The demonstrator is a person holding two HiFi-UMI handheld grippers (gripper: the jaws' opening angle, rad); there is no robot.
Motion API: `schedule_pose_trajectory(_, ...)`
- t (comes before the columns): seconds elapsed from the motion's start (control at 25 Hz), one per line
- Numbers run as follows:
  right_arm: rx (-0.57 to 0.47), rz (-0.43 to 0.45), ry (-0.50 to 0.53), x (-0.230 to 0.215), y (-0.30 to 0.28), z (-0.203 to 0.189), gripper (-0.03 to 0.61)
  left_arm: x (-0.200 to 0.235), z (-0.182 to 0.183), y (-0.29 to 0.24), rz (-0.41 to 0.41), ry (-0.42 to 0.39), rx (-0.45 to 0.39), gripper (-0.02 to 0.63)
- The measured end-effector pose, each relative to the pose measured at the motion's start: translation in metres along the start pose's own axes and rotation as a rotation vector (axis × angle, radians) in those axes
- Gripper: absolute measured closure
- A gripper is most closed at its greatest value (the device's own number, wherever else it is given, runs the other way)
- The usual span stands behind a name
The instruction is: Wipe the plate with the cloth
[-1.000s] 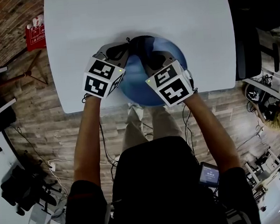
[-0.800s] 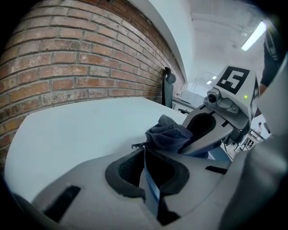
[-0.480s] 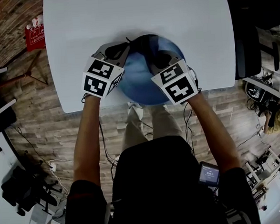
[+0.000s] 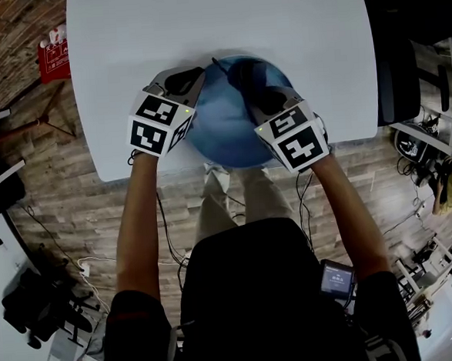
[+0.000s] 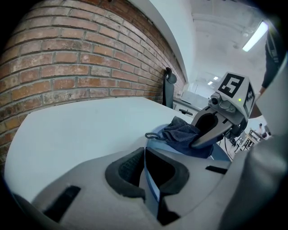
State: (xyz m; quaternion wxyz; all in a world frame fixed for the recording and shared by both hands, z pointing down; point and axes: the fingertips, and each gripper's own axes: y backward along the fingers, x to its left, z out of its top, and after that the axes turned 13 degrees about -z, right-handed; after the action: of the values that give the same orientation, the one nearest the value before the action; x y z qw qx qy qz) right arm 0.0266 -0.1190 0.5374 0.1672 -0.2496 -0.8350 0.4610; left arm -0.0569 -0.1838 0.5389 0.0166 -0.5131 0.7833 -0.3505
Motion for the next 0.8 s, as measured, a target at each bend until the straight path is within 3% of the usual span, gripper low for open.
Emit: schedule_pose_trajectory(0.8, 0.132, 0.058, 0.123, 0.021, 0.024, -0.047, 0.518, 0.001, -0.002, 0.001, 0.004, 0.004, 0.0, 0.584)
